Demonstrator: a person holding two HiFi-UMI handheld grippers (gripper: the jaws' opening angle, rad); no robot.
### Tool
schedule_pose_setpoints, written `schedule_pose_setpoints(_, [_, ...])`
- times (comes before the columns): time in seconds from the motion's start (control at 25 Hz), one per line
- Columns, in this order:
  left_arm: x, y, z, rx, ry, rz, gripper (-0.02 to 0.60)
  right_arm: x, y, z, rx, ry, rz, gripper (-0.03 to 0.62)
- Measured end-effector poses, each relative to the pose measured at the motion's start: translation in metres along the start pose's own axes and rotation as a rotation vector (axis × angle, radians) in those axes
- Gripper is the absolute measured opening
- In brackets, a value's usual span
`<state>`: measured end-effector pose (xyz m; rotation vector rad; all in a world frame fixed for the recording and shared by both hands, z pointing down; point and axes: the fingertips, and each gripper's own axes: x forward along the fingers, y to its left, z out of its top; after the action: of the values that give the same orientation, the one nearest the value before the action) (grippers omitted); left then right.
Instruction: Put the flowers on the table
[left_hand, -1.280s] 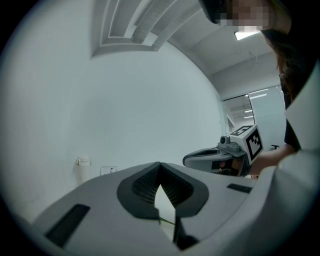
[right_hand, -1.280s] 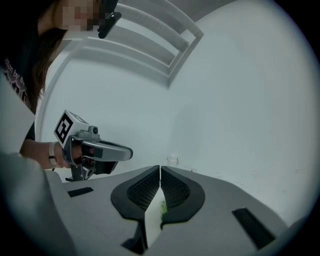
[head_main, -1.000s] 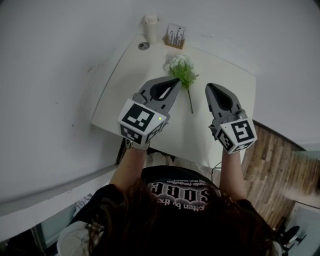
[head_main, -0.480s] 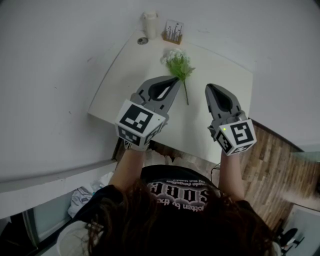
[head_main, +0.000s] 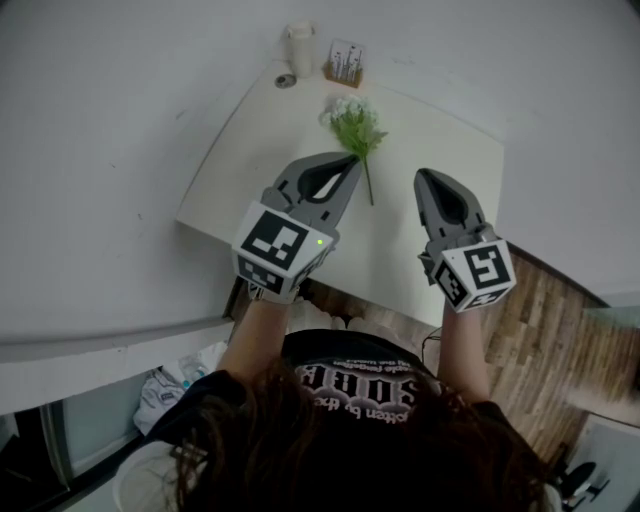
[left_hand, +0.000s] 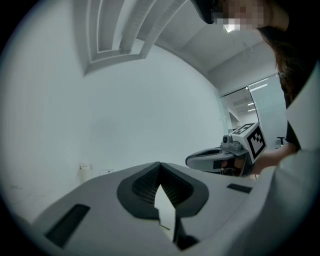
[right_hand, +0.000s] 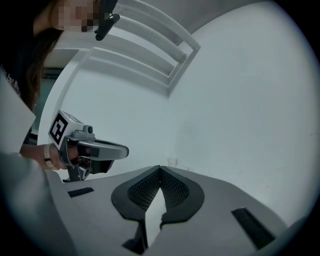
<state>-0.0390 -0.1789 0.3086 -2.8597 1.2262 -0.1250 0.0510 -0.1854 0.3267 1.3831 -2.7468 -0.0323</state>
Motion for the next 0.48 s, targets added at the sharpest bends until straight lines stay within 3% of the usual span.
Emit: schedule_pose_setpoints(0.48, [0.0025, -0.0106, 0.0013, 0.008, 0.003, 0.011, 0.002, -0.0101, -0.0044, 0.0043, -0.02, -0.025, 0.033, 0.031])
